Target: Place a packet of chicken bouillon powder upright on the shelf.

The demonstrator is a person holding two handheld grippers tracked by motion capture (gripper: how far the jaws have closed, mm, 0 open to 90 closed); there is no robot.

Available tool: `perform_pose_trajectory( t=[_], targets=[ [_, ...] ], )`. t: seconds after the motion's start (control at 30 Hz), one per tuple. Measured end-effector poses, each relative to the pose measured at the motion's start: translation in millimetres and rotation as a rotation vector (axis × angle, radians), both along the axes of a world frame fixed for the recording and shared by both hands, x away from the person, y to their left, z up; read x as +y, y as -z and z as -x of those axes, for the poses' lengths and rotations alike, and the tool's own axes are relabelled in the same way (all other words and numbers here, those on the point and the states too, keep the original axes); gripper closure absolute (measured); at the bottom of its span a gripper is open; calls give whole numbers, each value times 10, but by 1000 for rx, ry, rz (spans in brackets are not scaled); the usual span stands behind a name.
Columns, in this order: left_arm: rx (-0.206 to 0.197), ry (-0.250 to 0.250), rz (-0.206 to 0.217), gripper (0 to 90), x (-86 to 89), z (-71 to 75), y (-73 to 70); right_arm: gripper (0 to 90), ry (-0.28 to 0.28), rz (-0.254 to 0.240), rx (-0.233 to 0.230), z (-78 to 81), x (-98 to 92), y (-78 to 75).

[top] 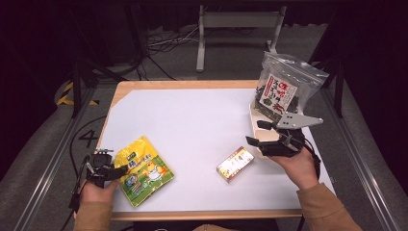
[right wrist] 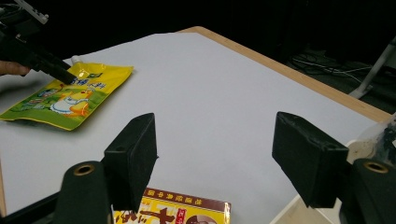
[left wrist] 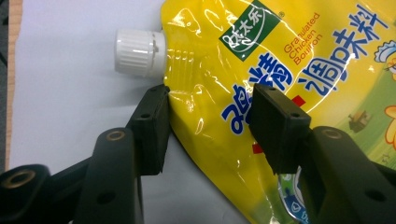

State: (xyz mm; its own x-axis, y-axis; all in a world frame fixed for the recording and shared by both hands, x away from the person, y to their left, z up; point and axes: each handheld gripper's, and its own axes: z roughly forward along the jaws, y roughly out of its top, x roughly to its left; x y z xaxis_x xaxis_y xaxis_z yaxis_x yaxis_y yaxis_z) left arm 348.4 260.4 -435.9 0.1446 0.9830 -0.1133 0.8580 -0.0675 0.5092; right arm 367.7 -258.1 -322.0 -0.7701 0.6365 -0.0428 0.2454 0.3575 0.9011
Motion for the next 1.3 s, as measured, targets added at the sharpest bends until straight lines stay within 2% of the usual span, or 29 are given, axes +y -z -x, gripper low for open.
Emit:
perform_pose_trajectory(
  t=[0.17, 0.2, 0.4, 0.6, 0.7, 0.8, 0.87, 1.07, 1.1, 1.17, 1.2, 1.3],
  targets=[
    [-10, -1, 3, 561, -10, 3, -3, 306, -1, 1, 3, -7, 0, 10],
    [-17, 3, 7, 614, -14, 2, 1, 306, -1, 1, 4, -10, 1, 15],
    [-25, 47, -28, 750, -121, -5, -13, 307, -2, 1, 9, -12, 1, 28],
    [-49, 96, -7, 860, -133, -1, -3, 310, 0, 0, 12, -8, -8, 33],
    [-54, 110, -16, 865, -140, 0, -8, 311, 2, -1, 11, -6, -14, 32],
    [-52, 149, 26, 867, -118, -21, -21, 313, 2, -3, 10, -11, -28, 32],
    [-64, 162, 34, 868, -116, -24, -39, 314, 2, -3, 10, -12, -32, 32],
    [-148, 227, 86, 870, -103, 17, -266, 316, 18, -12, 9, 1, -89, 25],
    [-148, 227, 86, 870, -103, 17, -266, 316, 18, -12, 9, 1, -89, 25],
    [-171, 265, 133, 869, -73, 26, -357, 318, 22, -13, 3, 20, -106, 16],
    [-174, 269, 148, 869, -67, 29, -382, 319, 23, -14, 2, 26, -111, 13],
    [-199, 323, 186, 869, -57, 40, -486, 321, 28, -16, -2, 36, -124, 6]
  ],
)
